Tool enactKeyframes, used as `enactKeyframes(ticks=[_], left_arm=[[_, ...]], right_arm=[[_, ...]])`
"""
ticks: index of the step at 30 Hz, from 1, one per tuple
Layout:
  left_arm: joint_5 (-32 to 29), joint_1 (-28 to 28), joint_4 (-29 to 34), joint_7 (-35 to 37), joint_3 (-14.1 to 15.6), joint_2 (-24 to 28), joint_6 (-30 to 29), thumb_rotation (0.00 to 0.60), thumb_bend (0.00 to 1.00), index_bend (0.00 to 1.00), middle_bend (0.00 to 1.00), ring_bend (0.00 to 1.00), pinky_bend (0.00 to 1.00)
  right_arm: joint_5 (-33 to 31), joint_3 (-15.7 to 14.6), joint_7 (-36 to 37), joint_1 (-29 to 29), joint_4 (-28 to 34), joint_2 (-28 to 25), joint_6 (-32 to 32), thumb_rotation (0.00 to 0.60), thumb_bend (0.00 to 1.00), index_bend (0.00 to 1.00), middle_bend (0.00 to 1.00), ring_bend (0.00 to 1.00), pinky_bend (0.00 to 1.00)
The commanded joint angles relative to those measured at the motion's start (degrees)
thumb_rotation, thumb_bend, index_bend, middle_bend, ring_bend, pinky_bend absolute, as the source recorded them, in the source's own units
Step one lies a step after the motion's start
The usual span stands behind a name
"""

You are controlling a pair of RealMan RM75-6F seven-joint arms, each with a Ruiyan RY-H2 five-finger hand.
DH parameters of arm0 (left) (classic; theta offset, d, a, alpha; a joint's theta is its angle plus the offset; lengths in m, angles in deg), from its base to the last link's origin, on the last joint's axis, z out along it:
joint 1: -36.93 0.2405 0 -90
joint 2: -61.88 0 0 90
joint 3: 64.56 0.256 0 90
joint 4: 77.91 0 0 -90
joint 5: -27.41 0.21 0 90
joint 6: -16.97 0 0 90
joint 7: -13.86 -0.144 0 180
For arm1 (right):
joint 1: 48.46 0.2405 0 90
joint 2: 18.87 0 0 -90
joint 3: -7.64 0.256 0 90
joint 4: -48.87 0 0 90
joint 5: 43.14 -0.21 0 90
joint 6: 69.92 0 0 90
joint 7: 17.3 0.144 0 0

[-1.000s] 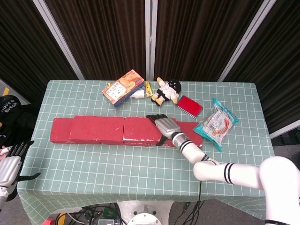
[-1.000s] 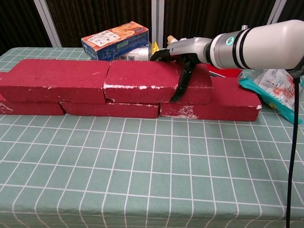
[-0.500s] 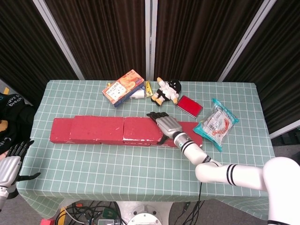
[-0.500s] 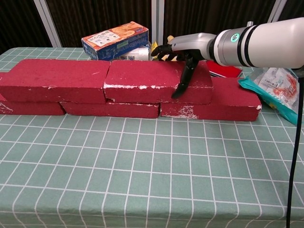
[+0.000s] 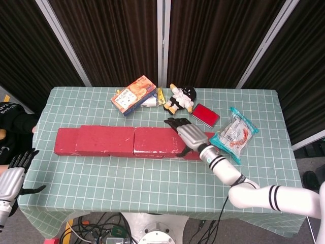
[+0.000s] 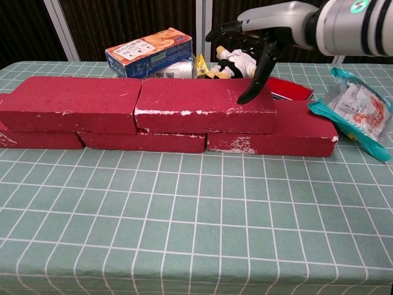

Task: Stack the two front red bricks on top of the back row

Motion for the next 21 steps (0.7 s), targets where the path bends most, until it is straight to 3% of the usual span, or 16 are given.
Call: enactKeyframes(ticks=[1, 5, 12, 16, 21], left_arm=[[-0.1, -0.1, 0.6, -0.6, -0.1, 0.1, 0.0, 0.6, 0.0, 0.04, 0.0, 0.0, 0.0], [-0.3, -0.2, 1.5, -1.6, -0.4, 0.4, -0.3, 0.6, 0.0, 0.04, 0.0, 0.0, 0.0], [-0.9, 0.8, 2.4, -3.2, -1.0, 0.0, -2.3, 0.6, 0.0, 0.04, 0.0, 0.0, 0.0], [-0.3, 1.4, 3.0, -4.5, -1.0, -0.1, -3.9, 0.6, 0.0, 0.04, 0.0, 0.0, 0.0], [1.2, 1.9, 3.8, -6.6, -0.9, -0.3, -6.2, 0.6, 0.0, 0.04, 0.0, 0.0, 0.0]], right_arm=[[4.8, -0.4, 2.2, -4.5, 5.3, -5.2, 3.8, 0.6, 0.0, 0.0, 0.0, 0.0, 0.0], [11.4, -2.7, 3.0, -10.4, 9.5, -10.3, 9.5, 0.6, 0.0, 0.0, 0.0, 0.0, 0.0], [25.7, -12.7, -4.0, -24.7, 11.4, -15.0, 26.1, 0.6, 0.0, 0.0, 0.0, 0.0, 0.0], [34.1, -17.9, -2.9, -34.9, 6.3, -12.5, 36.9, 0.6, 0.0, 0.0, 0.0, 0.0, 0.0], [39.6, -21.2, -0.1, -45.1, -3.0, -8.0, 46.7, 0.6, 0.0, 0.0, 0.0, 0.0, 0.0]])
